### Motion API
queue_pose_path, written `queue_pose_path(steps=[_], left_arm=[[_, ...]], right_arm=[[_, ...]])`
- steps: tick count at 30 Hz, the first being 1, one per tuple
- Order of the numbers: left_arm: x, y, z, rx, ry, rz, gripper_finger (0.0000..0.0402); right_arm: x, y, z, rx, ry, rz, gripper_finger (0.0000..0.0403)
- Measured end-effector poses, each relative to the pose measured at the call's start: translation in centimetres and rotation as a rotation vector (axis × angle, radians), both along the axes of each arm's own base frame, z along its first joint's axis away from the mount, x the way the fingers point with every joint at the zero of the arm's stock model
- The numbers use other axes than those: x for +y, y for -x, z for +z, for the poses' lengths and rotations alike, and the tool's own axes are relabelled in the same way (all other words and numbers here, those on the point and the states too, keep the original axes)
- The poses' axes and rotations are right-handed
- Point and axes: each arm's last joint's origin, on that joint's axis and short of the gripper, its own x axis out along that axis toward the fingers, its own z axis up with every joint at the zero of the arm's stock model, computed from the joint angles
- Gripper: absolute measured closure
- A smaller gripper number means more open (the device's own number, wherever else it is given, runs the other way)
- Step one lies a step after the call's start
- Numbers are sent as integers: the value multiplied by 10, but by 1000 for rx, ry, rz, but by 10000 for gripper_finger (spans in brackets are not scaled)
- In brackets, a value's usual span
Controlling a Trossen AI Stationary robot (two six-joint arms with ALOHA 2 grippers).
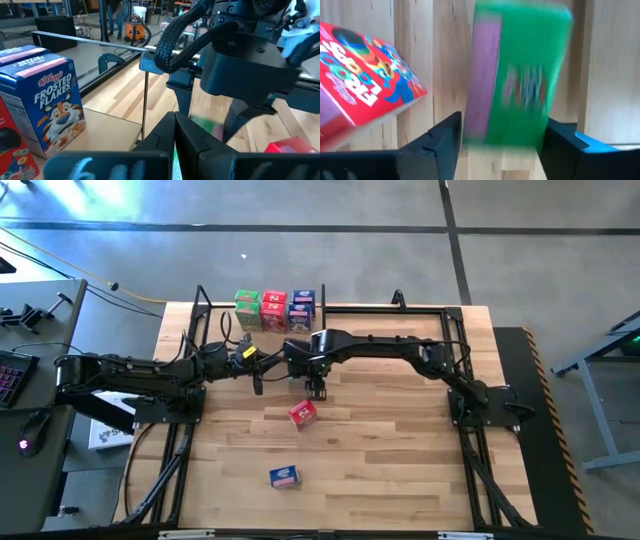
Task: Stack cereal on shelf
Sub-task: Put the green cereal box on the shelf aligned with the green cereal box
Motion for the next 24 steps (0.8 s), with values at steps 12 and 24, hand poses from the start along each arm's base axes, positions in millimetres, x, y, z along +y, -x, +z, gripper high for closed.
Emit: queue_pose_path(steps=[12, 24], left_arm=[[0, 0, 0, 0, 1, 1, 401], [0, 0, 0, 0, 5, -1, 401]], right_arm=[[13, 1, 35, -54, 11, 15, 153], [39, 47, 46, -187, 63, -61, 316]])
